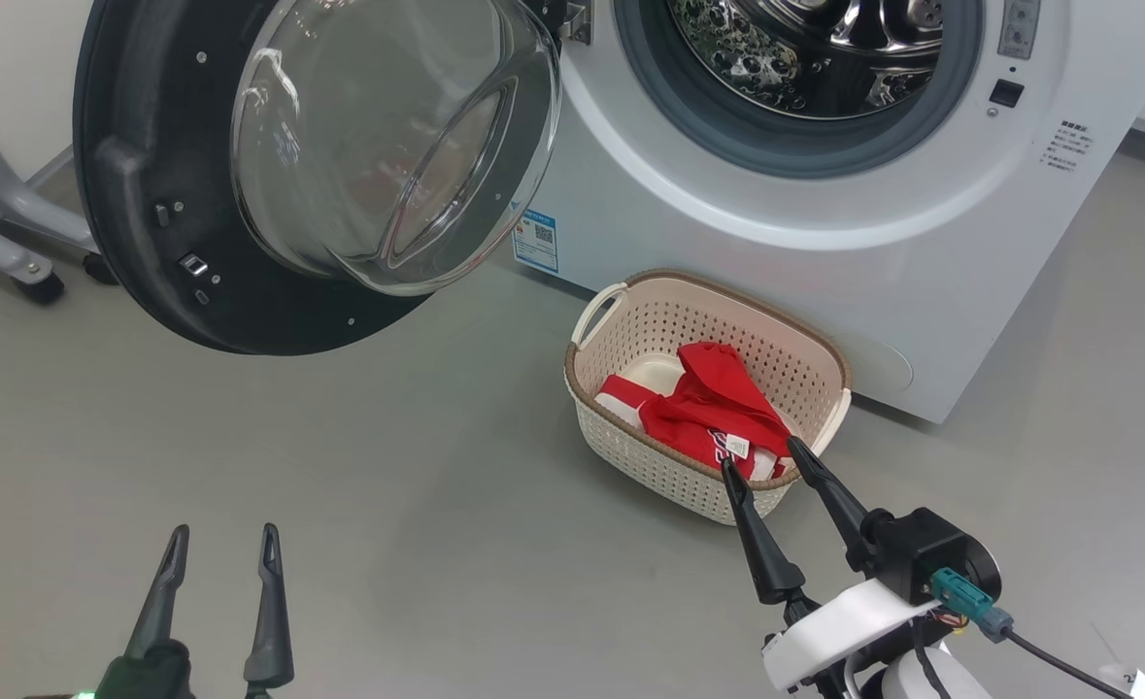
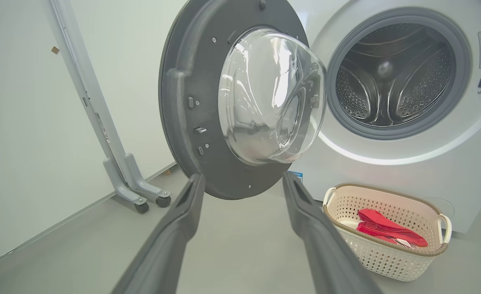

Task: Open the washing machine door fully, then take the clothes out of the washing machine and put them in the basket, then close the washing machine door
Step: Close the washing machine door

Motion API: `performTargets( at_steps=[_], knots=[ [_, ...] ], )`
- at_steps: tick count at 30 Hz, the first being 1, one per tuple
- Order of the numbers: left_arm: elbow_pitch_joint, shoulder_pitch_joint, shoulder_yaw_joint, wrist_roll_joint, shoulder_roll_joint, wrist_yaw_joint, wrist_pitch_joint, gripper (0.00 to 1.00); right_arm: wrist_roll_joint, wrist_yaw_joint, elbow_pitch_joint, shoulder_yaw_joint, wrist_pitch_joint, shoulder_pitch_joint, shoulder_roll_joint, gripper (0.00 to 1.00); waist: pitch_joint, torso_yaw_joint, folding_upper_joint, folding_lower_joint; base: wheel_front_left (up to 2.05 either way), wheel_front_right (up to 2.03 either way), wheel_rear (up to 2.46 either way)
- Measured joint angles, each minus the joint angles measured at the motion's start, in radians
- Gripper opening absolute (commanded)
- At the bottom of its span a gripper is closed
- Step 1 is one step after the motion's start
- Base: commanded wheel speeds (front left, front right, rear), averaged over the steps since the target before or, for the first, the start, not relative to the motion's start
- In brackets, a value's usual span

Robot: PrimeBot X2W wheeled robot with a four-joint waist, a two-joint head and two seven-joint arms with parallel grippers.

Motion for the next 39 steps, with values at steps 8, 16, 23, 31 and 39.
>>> performTargets(
  at_steps=[8,16,23,31,39],
  knots=[
    [0.0,0.003,-0.002,0.0,0.0,0.0,0.0,1.0,0.001,0.0,0.006,-0.004,0.0,-0.001,0.0,1.0,-0.002,-0.002,0.0,0.0,0.0,0.0,0.0],
    [-0.001,0.012,-0.002,0.0,0.0,0.0,0.0,1.0,0.003,0.0,0.006,-0.004,0.0,-0.002,0.0,1.0,0.0,-0.003,0.0001,0.0,0.0,0.0,0.0],
    [-0.003,0.012,-0.002,0.0,0.0,0.0,0.0,1.0,0.003,0.0,0.007,-0.004,0.0,-0.003,0.0,1.0,0.002,-0.002,0.0,0.0,0.0,0.0,0.0],
    [-0.004,0.012,-0.009,0.0,0.0,-0.001,0.0,0.05,0.003,-0.001,0.007,-0.004,0.0,-0.011,0.0,1.0,0.006,-0.002,0.0,0.0,0.0,0.0,0.0],
    [-0.013,0.012,-0.01,-0.003,0.0,-0.01,0.0,0.0,0.002,-0.004,0.0,-0.003,0.0,-0.011,0.0,1.0,0.02,-0.004,0.0,0.0,0.0,0.0,0.0]
  ],
)
